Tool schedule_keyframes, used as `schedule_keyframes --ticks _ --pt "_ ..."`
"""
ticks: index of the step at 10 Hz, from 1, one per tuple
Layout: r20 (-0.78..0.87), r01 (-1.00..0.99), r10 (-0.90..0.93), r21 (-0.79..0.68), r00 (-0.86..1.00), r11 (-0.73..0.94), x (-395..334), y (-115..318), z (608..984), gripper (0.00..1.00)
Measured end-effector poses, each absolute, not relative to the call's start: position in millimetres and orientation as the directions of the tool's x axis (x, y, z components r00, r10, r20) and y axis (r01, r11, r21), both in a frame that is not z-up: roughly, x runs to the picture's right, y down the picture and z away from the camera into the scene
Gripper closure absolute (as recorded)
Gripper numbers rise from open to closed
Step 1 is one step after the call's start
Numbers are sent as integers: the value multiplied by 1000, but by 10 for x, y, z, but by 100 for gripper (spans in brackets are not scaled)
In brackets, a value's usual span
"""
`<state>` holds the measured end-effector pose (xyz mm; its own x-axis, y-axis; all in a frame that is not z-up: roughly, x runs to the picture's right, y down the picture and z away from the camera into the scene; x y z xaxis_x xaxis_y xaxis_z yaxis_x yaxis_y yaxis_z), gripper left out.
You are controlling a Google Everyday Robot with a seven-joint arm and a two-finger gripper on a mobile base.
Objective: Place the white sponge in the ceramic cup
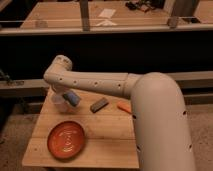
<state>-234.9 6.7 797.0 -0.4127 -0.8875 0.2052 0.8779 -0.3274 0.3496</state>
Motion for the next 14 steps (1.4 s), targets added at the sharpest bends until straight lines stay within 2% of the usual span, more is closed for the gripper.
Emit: schedule_keyframes --ticks 4,6,7,8,14 --pt "195 867 -885 371 -424 -333 -2382 78 7951 66" --pt "191 863 -884 378 -427 -335 -2398 82 7944 53" --pt "188 860 -883 383 -430 -337 -2408 84 7940 41" --pt "184 857 -883 388 -433 -339 -2418 84 7935 35" --pt "166 844 -880 407 -444 -349 -2444 114 7902 34"
